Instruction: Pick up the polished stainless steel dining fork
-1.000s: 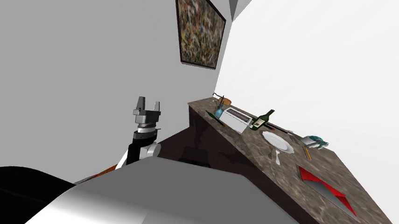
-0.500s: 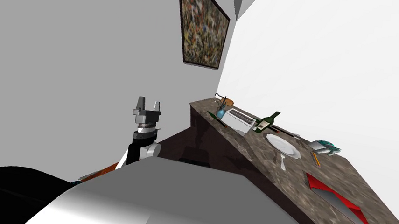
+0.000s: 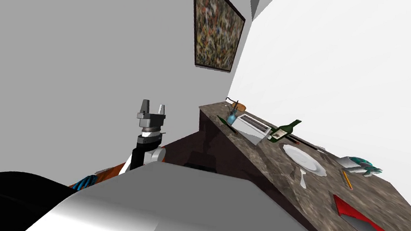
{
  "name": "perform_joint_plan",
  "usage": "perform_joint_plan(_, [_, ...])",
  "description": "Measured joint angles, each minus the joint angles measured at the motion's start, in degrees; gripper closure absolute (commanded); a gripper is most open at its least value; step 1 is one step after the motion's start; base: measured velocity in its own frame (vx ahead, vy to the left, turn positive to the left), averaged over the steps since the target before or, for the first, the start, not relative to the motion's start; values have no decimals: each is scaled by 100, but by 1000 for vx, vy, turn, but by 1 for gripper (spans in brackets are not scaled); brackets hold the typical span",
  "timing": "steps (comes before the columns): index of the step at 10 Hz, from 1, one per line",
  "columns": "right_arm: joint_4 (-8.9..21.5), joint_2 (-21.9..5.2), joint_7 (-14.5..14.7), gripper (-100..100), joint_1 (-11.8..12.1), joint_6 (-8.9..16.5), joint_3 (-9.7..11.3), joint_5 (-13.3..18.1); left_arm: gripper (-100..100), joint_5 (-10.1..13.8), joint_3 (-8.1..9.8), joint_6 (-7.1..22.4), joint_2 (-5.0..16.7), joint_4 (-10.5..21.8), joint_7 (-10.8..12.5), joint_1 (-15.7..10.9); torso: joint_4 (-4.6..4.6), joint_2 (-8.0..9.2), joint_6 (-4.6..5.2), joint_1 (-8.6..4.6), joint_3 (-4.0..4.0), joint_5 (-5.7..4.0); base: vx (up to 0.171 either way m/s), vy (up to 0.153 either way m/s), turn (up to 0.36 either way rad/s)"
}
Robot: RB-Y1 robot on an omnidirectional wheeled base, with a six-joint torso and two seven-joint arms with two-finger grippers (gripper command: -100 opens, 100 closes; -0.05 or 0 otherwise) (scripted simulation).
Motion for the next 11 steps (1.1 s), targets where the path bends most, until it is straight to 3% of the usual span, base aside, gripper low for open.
perform_joint_plan(11, [1179,-527,-765,-100,274,929,-121,-1783,0,0,0,0,0,0,0,0,1,2,-1,-3,1,-1,7,-12,118])
